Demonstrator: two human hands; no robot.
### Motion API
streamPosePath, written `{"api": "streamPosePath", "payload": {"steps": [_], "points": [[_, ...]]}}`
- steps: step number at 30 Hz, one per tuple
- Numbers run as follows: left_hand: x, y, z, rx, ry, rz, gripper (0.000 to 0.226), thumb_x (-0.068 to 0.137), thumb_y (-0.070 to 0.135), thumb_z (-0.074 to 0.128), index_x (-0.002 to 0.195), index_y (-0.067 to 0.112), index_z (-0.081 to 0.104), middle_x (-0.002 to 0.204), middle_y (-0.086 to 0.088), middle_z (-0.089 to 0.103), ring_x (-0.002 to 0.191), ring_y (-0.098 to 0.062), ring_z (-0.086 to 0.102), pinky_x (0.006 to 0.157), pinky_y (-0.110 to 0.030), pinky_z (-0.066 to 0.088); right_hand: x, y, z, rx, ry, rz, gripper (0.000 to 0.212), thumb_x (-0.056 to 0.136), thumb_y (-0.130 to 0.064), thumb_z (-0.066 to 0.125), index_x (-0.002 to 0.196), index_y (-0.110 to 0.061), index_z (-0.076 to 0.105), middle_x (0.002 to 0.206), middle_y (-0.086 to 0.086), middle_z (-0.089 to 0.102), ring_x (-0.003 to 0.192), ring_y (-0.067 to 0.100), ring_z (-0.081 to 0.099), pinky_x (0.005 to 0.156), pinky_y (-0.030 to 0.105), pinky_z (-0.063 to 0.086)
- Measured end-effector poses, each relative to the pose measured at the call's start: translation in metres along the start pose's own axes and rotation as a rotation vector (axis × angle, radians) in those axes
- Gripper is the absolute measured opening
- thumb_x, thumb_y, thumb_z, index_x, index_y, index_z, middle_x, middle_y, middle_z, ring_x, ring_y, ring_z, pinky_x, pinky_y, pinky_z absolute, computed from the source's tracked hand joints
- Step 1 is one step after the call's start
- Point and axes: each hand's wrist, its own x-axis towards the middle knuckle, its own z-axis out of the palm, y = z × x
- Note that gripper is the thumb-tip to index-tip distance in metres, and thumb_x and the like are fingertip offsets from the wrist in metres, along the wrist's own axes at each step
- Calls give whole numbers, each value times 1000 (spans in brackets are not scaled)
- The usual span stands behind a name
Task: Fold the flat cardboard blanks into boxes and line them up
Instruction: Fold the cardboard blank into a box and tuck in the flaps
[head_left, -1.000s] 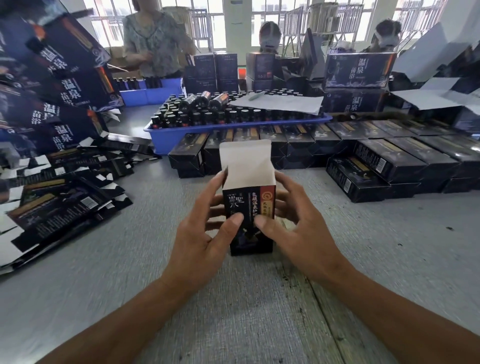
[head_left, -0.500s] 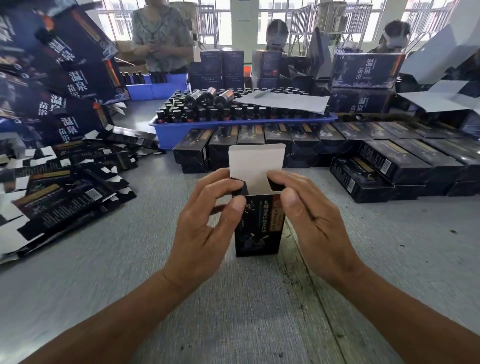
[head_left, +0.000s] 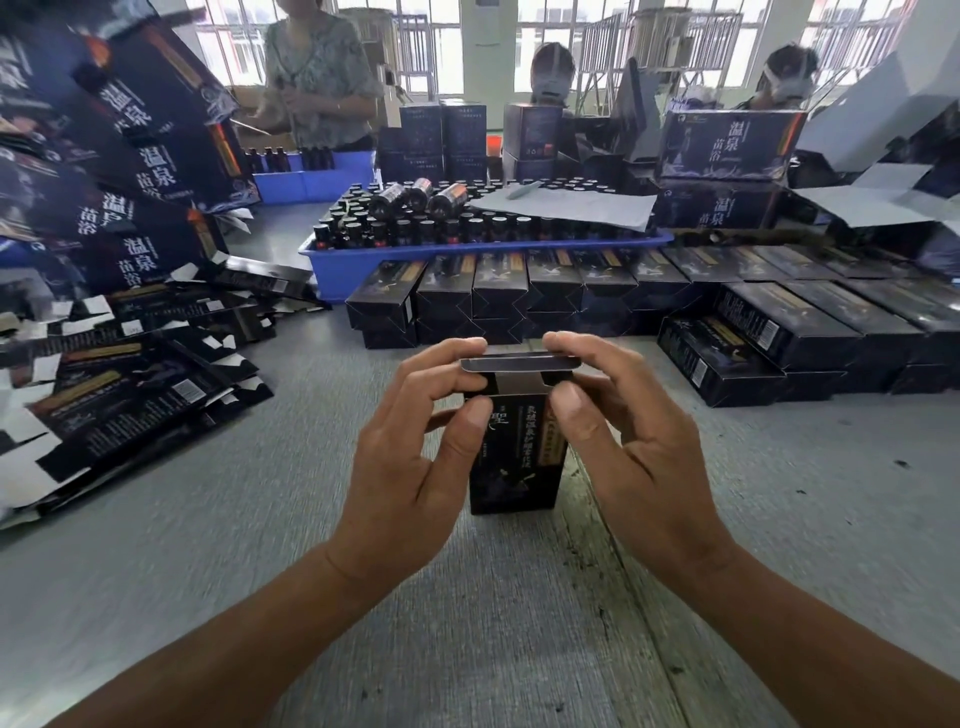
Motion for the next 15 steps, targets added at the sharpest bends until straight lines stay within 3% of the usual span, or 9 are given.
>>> {"api": "streamPosePath", "payload": {"steps": [4,8,12,15], "points": [[-1,1,-1,-30,4,-37,26,101,25,49,114,4,58,139,-4,55,124,-19,60,88,-19,53,-1,-2,3,5,29,-48,34,99,-33,55,128,-18,62,135,-7,62,126,12,59,97,25,52],[2,6,1,-91,67,-55,8,101,27,48,103,23,55,138,1,59,118,-14,64,84,-25,57,-1,-1,2,16,53,-33,27,101,-24,58,126,-17,65,133,-8,64,127,11,58,94,23,53],[2,7,2,-80,97,-55,1,100,24,52,100,25,52,134,4,63,111,-13,68,77,-22,57,-1,-1,2,28,65,-39,26,99,-18,57,124,-19,65,131,-8,65,126,9,59,93,19,52],[3,9,2,-98,112,-75,12,98,25,56,107,25,49,131,5,64,112,-12,68,80,-22,57,0,-1,2,32,67,-33,26,99,-19,56,123,-21,65,131,-8,65,126,6,58,94,18,51]]}}
